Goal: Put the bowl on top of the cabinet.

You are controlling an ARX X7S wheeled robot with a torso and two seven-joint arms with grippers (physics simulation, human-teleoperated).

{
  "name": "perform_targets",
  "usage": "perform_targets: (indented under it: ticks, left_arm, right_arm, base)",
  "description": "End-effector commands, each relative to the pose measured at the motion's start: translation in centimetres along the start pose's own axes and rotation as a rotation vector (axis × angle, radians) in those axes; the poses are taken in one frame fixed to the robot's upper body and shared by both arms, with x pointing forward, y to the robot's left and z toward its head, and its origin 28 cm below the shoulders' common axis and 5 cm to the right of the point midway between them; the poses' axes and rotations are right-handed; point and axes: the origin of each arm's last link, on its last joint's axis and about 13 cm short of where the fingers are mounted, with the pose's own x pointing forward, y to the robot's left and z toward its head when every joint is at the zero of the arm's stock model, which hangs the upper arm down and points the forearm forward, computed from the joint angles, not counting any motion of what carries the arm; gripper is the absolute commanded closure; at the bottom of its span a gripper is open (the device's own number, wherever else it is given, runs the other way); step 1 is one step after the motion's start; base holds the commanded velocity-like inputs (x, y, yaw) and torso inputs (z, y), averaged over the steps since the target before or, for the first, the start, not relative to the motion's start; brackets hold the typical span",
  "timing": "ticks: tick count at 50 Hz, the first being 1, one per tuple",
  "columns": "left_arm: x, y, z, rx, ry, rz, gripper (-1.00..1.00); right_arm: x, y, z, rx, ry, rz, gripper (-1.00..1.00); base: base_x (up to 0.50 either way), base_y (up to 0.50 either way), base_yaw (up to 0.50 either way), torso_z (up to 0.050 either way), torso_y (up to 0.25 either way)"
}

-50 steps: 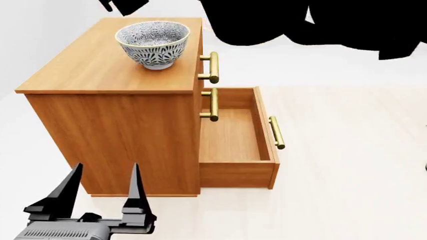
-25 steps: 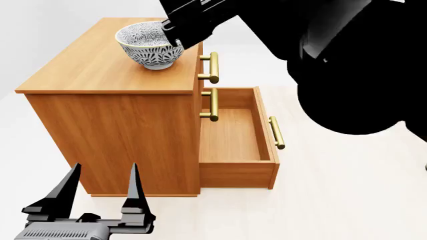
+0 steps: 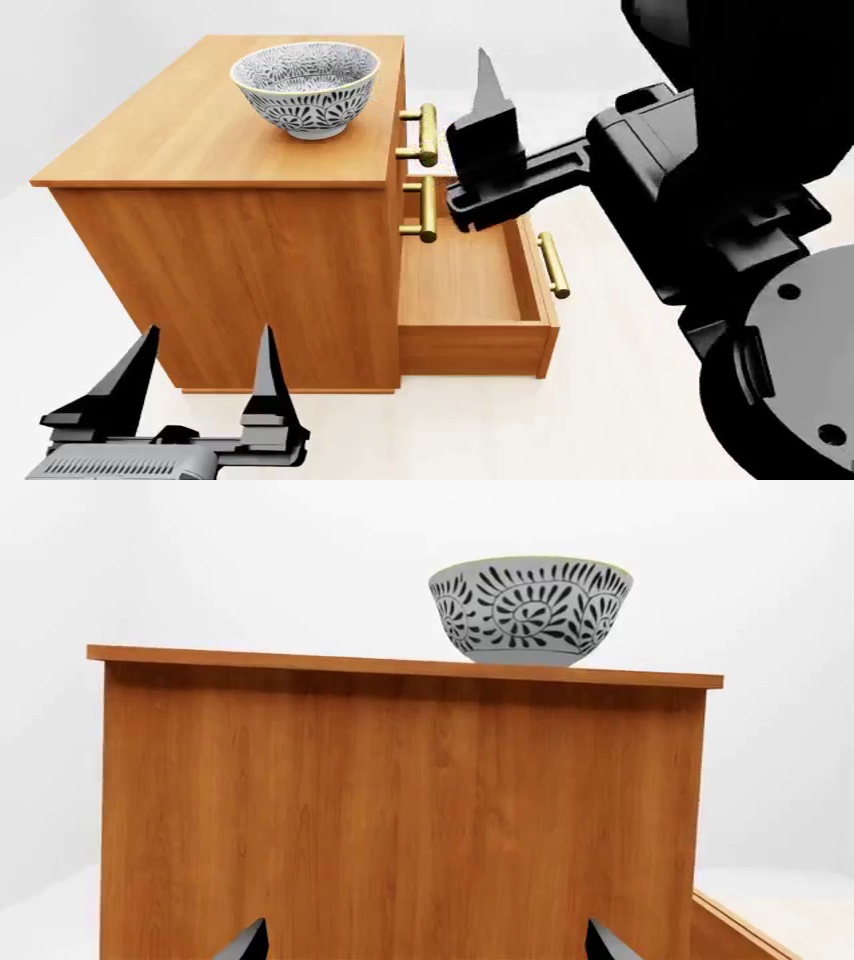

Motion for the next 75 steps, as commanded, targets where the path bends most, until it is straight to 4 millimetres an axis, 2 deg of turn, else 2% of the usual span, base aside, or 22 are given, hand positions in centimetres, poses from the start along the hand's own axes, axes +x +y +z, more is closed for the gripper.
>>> perform_targets:
  ticks: [1, 9, 19, 27, 45, 75]
  left_arm:
    - [0.0, 0.0, 0.0, 0.003, -0.001, 0.0, -1.0]
    - [-0.1, -0.1, 0.0, 0.004, -0.002, 0.001, -1.0]
    - [-0.1, 0.0, 0.1, 0.006, -0.007, 0.005, -1.0]
    - [-0.1, 0.0, 0.2, 0.008, -0.009, 0.009, -1.0]
    - [0.0, 0.3, 0.5, 0.013, -0.018, 0.026, -1.0]
    - [-0.5, 0.2, 2.4, 0.03, -0.098, 0.054, -1.0]
  right_arm:
    - [-3.2, 0.2, -2.5, 0.012, 0.01, -0.05, -1.0]
    - [-5.5, 0.8, -4.0, 0.036, 0.011, -0.076, -1.0]
    - [-6.8, 1.3, -6.8, 0.084, 0.043, -0.121, -1.0]
    - [-8.4, 1.1, -8.2, 0.091, 0.037, -0.183, -1.0]
    - [-10.2, 2.5, -11.4, 0.095, 0.035, -0.228, -1.0]
    - [-13.5, 1.9, -13.1, 0.049, -0.152, -0.267, -1.0]
  base:
    - [0.0, 0.0, 0.0, 0.0, 0.0]
    - [0.0, 0.0, 0.0, 0.0, 0.0]
    - [0.0, 0.0, 0.0, 0.0, 0.0]
    - [0.0, 0.0, 0.0, 0.0, 0.0]
    - [0.0, 0.0, 0.0, 0.0, 0.0]
    - [0.0, 0.0, 0.0, 0.0, 0.0]
